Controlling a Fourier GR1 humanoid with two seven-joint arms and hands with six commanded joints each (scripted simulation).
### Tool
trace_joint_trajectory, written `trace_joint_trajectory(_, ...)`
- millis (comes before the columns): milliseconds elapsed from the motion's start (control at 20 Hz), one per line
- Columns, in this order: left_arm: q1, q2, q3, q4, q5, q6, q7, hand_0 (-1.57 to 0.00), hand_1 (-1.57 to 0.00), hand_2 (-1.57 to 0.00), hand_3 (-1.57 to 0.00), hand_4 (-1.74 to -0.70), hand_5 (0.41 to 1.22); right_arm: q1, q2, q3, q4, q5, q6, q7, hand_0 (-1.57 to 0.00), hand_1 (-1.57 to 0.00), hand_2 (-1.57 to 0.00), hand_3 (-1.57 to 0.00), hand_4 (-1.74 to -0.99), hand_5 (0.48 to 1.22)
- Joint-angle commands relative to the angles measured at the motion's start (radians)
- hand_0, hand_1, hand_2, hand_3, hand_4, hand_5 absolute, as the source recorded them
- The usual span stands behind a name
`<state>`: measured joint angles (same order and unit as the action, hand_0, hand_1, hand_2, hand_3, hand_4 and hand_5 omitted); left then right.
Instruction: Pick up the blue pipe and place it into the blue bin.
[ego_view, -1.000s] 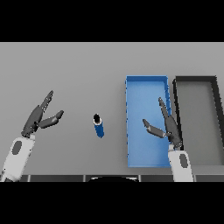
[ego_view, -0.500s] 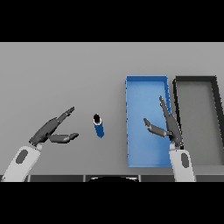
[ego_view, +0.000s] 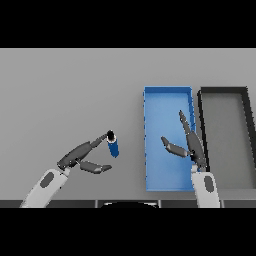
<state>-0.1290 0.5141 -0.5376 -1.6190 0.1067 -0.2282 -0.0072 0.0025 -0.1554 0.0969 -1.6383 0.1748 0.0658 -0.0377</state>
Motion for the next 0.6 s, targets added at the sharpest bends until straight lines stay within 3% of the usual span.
trace_joint_trajectory(0,-0.006,-0.021,-0.008,0.019,-0.019,0.012,-0.012,0.00,0.00,0.00,0.00,-1.15,0.486,-0.005,0.003,-0.003,0.001,-0.006,0.000,-0.005,0.00,0.00,0.00,0.00,-1.211,0.560)
trace_joint_trajectory(250,-0.063,-0.132,-0.007,0.148,-0.034,0.048,-0.014,0.00,0.00,0.00,0.00,-1.13,0.491,0.007,-0.004,-0.018,0.013,-0.023,0.009,-0.016,0.00,0.00,0.00,0.00,-1.207,0.551)
trace_joint_trajectory(550,-0.088,-0.218,-0.022,0.258,-0.086,0.092,-0.090,0.00,0.00,-0.01,0.00,-1.10,0.506,0.010,0.000,-0.013,-0.003,-0.027,0.011,-0.020,0.00,0.00,0.00,0.00,-1.198,0.547)
